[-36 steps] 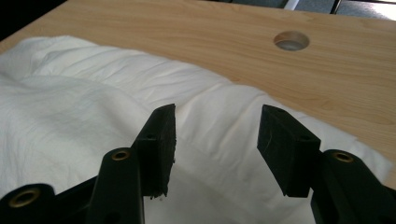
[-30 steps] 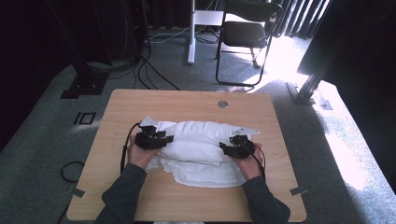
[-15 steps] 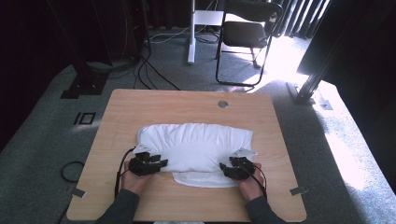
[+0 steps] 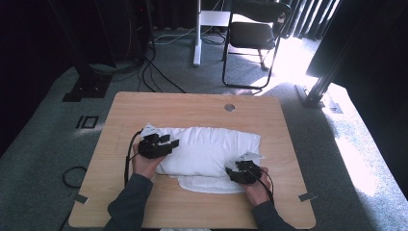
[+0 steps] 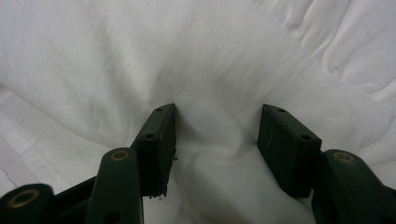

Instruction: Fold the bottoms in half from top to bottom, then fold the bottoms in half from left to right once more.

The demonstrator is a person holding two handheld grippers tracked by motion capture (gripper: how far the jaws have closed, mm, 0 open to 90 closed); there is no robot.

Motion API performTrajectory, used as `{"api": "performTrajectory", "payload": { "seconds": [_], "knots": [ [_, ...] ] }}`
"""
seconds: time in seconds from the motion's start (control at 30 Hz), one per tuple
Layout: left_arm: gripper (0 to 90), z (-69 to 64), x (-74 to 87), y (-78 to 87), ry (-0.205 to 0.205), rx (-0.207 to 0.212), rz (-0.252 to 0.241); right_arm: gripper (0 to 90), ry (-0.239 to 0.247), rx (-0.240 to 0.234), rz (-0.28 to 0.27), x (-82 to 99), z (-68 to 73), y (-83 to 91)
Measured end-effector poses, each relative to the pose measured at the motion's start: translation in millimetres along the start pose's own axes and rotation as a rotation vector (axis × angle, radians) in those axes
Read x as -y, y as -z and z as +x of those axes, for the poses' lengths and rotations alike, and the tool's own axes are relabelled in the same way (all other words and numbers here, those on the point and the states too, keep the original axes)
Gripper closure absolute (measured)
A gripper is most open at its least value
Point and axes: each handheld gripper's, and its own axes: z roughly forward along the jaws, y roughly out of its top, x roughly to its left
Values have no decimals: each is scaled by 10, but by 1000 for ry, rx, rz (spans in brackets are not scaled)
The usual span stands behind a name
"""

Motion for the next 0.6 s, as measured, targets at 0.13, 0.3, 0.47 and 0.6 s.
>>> {"api": "performTrajectory", "payload": {
  "seconds": [0.13, 0.3, 0.47, 0.6],
  "knots": [
    [485, -27, 145, -192, -4, 2, 49, 458, -3, -3, -3, 5, -7, 0],
    [485, 9, 307, -299, 10, -5, 80, 440, -13, -4, -18, -19, -1, 40],
    [479, 18, 359, -330, 12, -7, 91, 407, -27, 6, -136, -245, 30, 204],
    [477, 23, 408, -353, 25, -6, 84, 399, -12, -6, -198, -536, 116, 216]
  ]
}}
